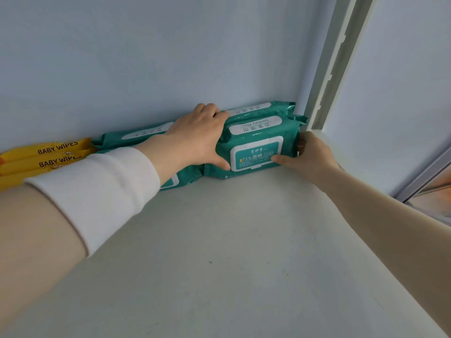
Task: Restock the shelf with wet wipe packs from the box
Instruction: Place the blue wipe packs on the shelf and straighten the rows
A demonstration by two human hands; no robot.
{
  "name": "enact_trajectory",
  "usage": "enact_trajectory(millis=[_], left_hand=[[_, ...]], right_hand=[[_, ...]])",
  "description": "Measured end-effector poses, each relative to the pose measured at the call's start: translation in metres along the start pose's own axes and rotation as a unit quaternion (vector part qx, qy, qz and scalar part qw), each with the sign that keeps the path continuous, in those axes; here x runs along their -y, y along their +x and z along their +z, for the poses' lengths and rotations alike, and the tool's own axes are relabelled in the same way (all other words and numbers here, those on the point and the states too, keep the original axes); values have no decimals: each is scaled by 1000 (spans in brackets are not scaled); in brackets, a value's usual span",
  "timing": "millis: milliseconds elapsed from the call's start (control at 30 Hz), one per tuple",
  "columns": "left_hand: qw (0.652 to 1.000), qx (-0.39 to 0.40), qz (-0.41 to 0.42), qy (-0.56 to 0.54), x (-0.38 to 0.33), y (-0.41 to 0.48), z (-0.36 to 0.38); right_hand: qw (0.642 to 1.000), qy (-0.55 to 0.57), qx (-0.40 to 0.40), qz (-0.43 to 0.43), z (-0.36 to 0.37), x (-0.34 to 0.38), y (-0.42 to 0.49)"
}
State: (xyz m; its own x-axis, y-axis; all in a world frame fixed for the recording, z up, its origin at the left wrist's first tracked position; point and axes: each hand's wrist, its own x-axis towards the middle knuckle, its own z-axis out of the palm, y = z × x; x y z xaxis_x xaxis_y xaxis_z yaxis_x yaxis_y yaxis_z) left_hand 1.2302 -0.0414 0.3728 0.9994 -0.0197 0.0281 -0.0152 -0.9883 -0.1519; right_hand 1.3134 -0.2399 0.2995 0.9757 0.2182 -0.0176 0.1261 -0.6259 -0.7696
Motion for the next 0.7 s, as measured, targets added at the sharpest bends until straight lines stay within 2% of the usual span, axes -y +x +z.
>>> enact_trajectory(millis=[233, 333, 467, 633, 700], left_hand=[[998, -35, -25, -47, -8, 5, 3], [996, -39, -28, -70, -7, 5, 5], [998, -28, -25, -58, -9, 6, 2], [997, -43, -29, -57, -10, 8, 7], [998, -42, -30, -39, -12, 6, 8]], right_hand=[[999, 0, -42, -14, 7, -1, -2], [999, 8, -34, -4, 4, 1, 0], [1000, -8, -12, 2, -1, 4, -2], [999, -3, -34, 4, 6, 4, -1], [999, -33, -31, 5, 9, 5, -4]])
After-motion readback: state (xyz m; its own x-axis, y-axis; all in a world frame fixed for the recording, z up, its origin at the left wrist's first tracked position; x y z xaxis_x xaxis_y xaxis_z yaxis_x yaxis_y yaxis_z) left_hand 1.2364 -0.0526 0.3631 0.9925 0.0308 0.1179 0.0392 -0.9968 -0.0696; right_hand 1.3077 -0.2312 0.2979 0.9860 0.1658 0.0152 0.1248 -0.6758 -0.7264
